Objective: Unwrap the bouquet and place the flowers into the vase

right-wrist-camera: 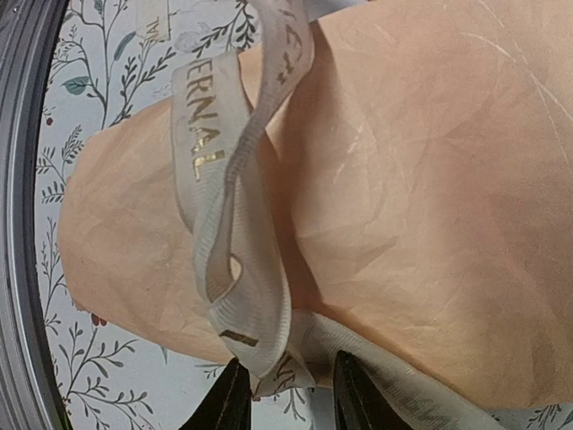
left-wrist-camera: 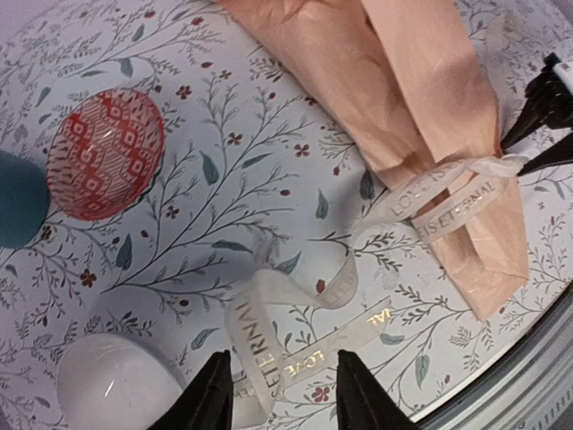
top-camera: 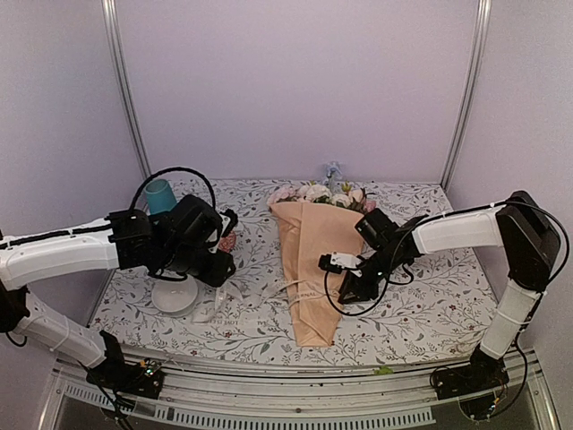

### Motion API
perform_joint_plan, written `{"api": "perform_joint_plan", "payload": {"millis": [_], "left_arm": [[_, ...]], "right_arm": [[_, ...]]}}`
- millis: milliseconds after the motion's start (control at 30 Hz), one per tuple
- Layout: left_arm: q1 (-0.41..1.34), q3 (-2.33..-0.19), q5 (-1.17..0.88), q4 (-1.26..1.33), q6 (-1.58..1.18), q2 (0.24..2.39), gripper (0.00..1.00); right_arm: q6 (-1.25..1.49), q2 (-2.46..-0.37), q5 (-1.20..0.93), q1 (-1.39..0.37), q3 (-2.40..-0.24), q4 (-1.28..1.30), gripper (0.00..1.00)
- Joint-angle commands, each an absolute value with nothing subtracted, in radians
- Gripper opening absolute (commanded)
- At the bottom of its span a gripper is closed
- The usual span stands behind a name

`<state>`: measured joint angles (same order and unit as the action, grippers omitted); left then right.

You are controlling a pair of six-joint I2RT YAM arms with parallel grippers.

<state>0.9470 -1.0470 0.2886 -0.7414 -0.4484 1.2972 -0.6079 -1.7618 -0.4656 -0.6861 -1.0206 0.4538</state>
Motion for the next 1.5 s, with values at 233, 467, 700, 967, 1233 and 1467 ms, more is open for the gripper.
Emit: {"api": "perform_joint_plan", "payload": {"millis": [233, 467, 700, 967, 1233, 1467], "left_arm": [[1.091, -0.732, 0.166, 0.230, -0.203, 1.328, 0.59], [1.149, -0.790, 0.160, 0.528, -0.062, 1.620, 0.65], [1.181, -0.864, 0.199, 0.629, 0.072, 1.818, 0.72], [1.182, -0.916, 0.376, 0.735, 0.129, 1.975, 0.72], [1.181, -0.913, 0.746, 0.753, 0.093, 2.029, 0.71], [1.179, -0.819, 0.723, 0.793, 0.018, 1.936, 0.67]], "right_arm": [[-0.577, -1.715, -0.427, -0.692, -1.024, 0.419, 0.00], [-0.570, -1.665, -0.467, -0.690, -1.003, 0.429, 0.00], [-0.560, -1.657, -0.505, -0.689, -0.993, 0.430, 0.00], [-0.554, -1.626, -0.541, -0.673, -0.977, 0.431, 0.00], [-0.572, -1.638, -0.519, -0.635, -0.951, 0.466, 0.00], [-0.564, -1.669, -0.523, -0.627, -0.942, 0.447, 0.00]]}}
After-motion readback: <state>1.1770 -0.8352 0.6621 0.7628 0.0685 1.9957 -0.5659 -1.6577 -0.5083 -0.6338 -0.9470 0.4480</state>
